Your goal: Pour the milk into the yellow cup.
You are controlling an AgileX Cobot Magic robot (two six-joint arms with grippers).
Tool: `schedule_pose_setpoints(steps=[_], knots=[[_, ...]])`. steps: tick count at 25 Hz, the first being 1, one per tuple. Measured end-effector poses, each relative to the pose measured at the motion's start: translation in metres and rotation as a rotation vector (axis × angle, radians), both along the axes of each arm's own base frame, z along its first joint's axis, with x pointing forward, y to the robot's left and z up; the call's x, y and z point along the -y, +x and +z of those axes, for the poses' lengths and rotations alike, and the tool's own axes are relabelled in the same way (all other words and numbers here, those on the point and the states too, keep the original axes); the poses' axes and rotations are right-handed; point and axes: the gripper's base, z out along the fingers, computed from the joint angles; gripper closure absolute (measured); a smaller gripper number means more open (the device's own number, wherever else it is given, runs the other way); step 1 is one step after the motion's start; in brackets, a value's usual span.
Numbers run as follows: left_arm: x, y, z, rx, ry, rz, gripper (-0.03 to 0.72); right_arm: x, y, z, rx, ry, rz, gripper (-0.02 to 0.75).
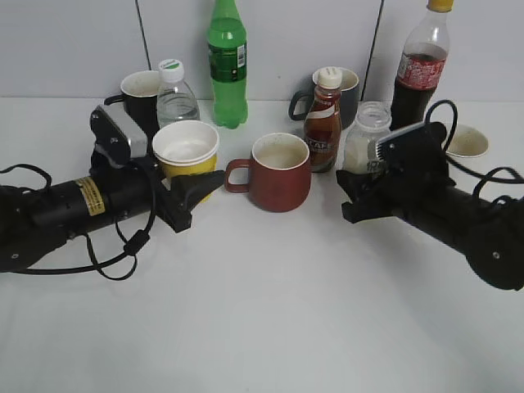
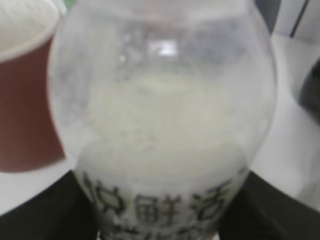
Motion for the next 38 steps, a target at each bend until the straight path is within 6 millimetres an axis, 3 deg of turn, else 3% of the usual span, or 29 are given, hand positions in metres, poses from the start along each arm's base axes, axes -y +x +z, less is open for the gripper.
schedule_pose_setpoints(steps=[5, 9, 12, 22, 38], knots=[[0.014, -0.006, 0.024, -0.003, -0.024, -0.03, 0.253, -0.008, -0.004, 0.051, 0.101, -0.06, 0.125, 0.309], [0.022, -0.011, 0.027, -0.016, -0.015, -0.049, 0.253, -0.013, -0.007, 0.086, 0.213, -0.114, 0.222, 0.309], [0.035, -0.019, 0.026, -0.032, -0.002, -0.086, 0.253, -0.019, -0.005, 0.1, 0.293, -0.199, 0.298, 0.309], [0.071, -0.029, 0.034, -0.017, -0.035, -0.146, 0.253, -0.032, 0.006, 0.112, 0.462, -0.488, 0.495, 0.309], [0.098, -0.028, 0.038, -0.008, -0.029, -0.195, 0.253, -0.032, 0.008, 0.116, 0.667, -0.777, 0.546, 0.309]])
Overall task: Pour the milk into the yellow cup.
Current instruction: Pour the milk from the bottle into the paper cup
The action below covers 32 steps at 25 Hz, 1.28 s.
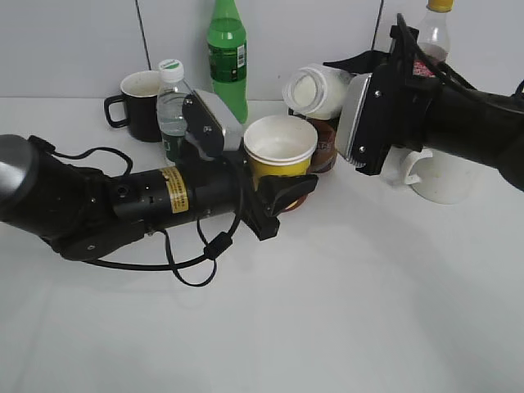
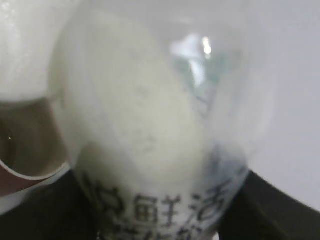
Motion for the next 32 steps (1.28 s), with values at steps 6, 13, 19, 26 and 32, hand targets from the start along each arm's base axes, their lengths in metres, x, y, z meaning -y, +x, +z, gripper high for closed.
schedule_pose_setpoints(steps=[6, 13, 19, 26, 32], knots=[[0.0008, -0.0019, -0.0006, 0.005, 0.01, -0.024, 0.253, -0.0002, 0.0, 0.0006, 0.067, -0.061, 0.018, 0.309], [0.0023, -0.0058, -0.0019, 0.02, 0.032, -0.075, 0.253, 0.0016, 0.0019, 0.0018, 0.114, -0.097, -0.001, 0.309], [0.0027, -0.007, -0.0023, 0.025, 0.038, -0.09, 0.253, 0.0016, 0.0019, 0.0022, 0.149, -0.129, 0.007, 0.309], [0.0033, -0.0091, -0.003, 0.033, 0.05, -0.117, 0.253, 0.0016, 0.002, 0.0023, 0.186, -0.169, 0.016, 0.309], [0.0034, -0.0093, -0.003, 0.033, 0.051, -0.118, 0.253, 0.0016, 0.002, 0.0024, 0.201, -0.184, 0.02, 0.309]])
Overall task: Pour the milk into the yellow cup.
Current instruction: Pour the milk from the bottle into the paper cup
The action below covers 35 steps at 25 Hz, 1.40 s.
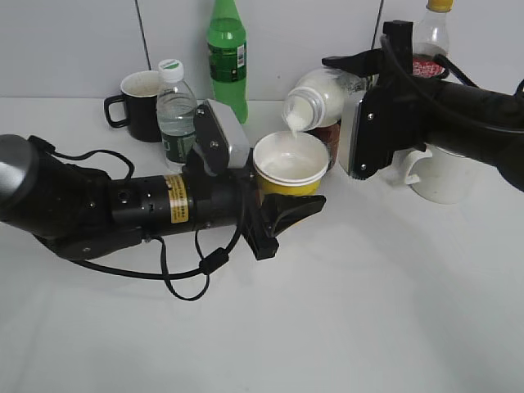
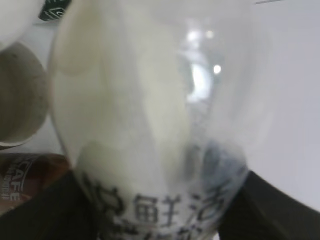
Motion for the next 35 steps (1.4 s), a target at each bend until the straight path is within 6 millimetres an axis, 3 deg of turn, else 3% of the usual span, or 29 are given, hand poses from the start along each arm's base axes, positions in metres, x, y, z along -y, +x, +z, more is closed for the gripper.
schedule_pose_setpoints(steps=[35], knots=[[-0.002, -0.0051, -0.002, -0.009, -0.013, -0.014, 0.255, 0.0003, 0.0003, 0.0001, 0.067, -0.075, 0.012, 0.309]])
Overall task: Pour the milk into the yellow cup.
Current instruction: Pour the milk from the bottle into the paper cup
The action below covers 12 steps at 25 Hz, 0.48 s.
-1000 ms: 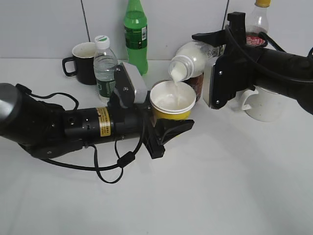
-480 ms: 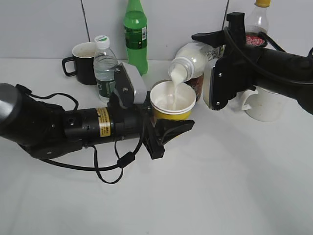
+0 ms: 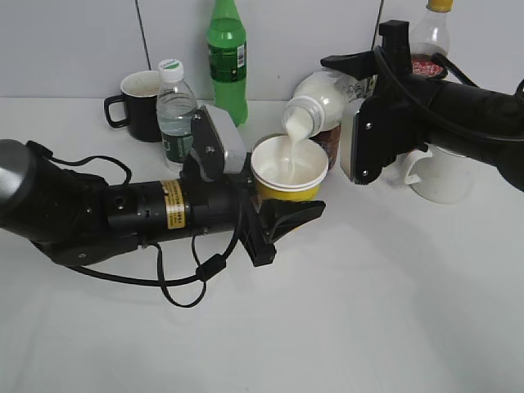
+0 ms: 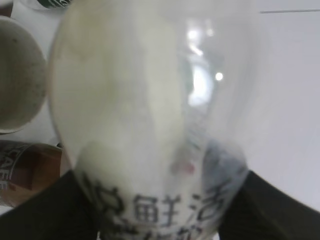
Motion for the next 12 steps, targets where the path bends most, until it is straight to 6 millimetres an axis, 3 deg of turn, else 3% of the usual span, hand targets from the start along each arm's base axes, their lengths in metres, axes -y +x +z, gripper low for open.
schedule_pose_setpoints(steps=[12], knots=[[0.0, -0.0001, 0.0, 0.0, 0.0, -0.001, 0.255, -0.0001, 0.0, 0.0003, 0.012, -0.009, 0.003, 0.309]])
